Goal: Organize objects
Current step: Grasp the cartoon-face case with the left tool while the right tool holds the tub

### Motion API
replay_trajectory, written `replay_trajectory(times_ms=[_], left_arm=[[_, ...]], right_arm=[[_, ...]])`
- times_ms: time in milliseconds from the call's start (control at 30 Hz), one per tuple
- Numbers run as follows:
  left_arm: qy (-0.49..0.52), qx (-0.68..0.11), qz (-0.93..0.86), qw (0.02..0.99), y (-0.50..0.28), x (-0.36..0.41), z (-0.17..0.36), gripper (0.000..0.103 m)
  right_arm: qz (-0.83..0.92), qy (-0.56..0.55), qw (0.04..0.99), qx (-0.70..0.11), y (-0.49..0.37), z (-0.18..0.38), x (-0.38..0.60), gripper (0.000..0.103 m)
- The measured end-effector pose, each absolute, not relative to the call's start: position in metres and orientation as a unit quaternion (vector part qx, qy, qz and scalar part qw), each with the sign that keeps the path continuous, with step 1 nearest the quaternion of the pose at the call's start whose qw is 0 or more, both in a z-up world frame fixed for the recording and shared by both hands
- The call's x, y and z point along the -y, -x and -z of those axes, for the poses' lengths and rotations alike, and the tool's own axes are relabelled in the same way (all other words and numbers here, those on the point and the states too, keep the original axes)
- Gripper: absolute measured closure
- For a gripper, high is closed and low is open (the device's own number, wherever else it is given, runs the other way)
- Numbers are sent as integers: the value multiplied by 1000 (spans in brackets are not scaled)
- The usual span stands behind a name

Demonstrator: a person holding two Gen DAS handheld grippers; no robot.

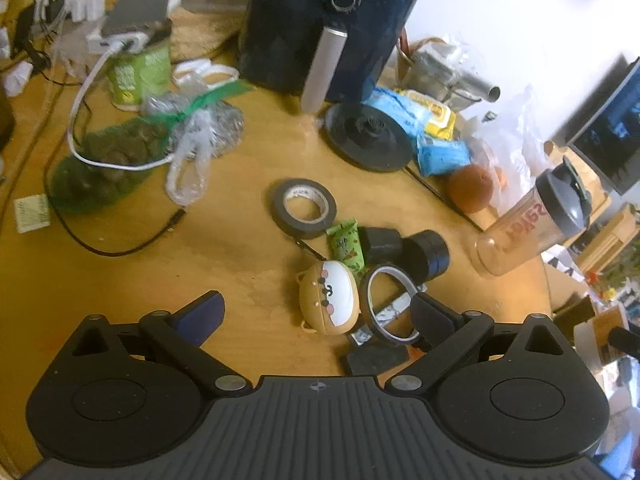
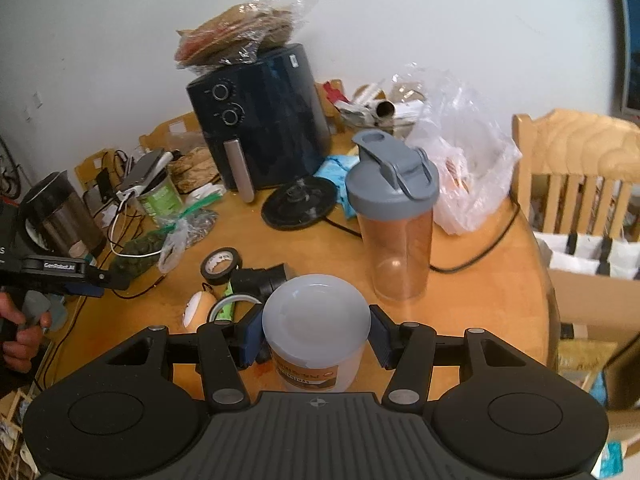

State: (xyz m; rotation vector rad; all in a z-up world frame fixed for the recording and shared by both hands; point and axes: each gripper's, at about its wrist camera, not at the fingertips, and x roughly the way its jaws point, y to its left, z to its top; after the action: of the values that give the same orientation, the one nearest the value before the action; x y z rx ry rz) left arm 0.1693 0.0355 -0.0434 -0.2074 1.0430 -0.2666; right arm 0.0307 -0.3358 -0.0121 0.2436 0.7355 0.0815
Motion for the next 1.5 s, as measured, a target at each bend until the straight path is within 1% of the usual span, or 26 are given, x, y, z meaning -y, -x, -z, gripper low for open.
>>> replay_trajectory(times_ms=[33, 67, 400, 500, 667, 700, 733, 833, 900, 967, 1267, 1500], left_arm=[[101, -499, 131, 851, -172, -35, 48, 12], [104, -505, 135, 846, -175, -35, 52, 15], [206, -547, 151, 797, -209, -44, 103, 18], [239, -560, 152, 779, -219, -48, 120, 23], [277, -571, 152, 758, -231, -51, 141, 23], [280, -574, 149, 755, -233, -50, 145, 25], [283, -576, 148, 752, -235, -50, 149, 31], [298, -586, 149, 739, -239, -50, 158, 39], [301, -583, 150, 739, -239, -48, 158, 40], [300, -585, 151, 739, -240, -47, 158, 48], [263, -588, 140, 752, -238, -38, 150, 50], [262, -576, 141, 761, -232, -44, 132, 50]], right_arm=[[-37, -120, 924, -361, -29, 14, 335, 46], [-35, -122, 923, -364, -28, 15, 334, 46], [-38, -140, 914, -378, -32, 27, 336, 46], [-39, -139, 913, -382, -32, 29, 339, 46], [-33, -142, 910, -389, -27, 33, 345, 46], [-31, -143, 909, -390, -25, 33, 347, 46], [-28, -145, 908, -391, -23, 34, 349, 46], [-23, -146, 907, -394, -17, 34, 353, 46], [-20, -148, 907, -393, -14, 34, 356, 46], [-17, -150, 908, -392, -10, 33, 358, 46], [-10, -160, 907, -391, 1, 35, 361, 46], [-12, -162, 908, -387, 2, 35, 357, 46]])
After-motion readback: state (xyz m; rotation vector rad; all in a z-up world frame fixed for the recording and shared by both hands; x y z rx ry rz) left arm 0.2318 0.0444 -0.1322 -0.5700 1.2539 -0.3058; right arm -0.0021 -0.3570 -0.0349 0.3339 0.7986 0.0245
